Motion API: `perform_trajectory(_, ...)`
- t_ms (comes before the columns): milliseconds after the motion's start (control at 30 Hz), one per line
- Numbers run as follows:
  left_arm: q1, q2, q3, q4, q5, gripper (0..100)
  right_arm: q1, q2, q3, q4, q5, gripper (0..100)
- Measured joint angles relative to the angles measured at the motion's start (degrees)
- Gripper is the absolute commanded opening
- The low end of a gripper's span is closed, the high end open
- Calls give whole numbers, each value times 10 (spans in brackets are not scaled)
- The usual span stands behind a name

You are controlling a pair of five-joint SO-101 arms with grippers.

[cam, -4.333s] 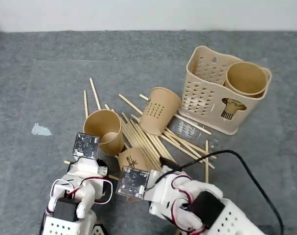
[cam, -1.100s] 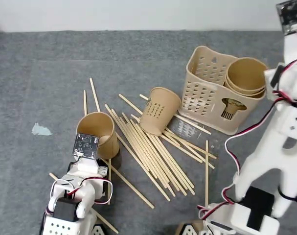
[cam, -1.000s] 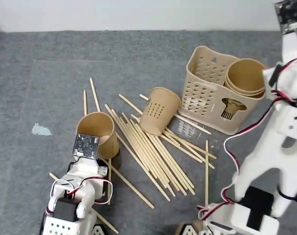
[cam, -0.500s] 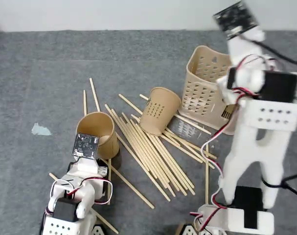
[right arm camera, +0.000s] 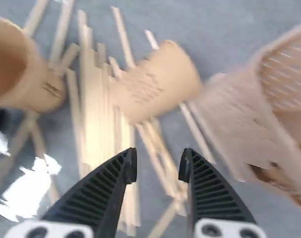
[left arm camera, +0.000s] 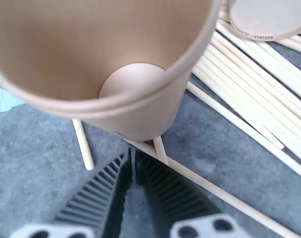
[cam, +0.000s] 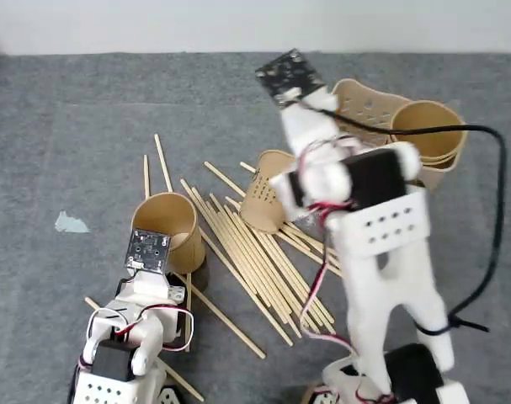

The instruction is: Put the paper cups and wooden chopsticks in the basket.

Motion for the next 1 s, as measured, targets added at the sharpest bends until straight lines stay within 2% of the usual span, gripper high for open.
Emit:
perform_trajectory(167, 0, 0, 0, 0, 0, 14, -84, 55, 0, -50, -163, 161)
perform_trajectory(267, 0, 0, 0, 0, 0, 14, -125, 104, 0, -74, -212, 158)
perform_trajectory(533, 0, 0, 0, 0, 0, 14, -185, 192, 0, -145, -243, 158)
perform_trajectory(933, 0, 0, 0, 0, 0, 14, -186, 264, 0, -172, -244, 155)
perform_trajectory(1000, 0, 0, 0, 0, 0, 14, -185, 280, 0, -172, -244, 113)
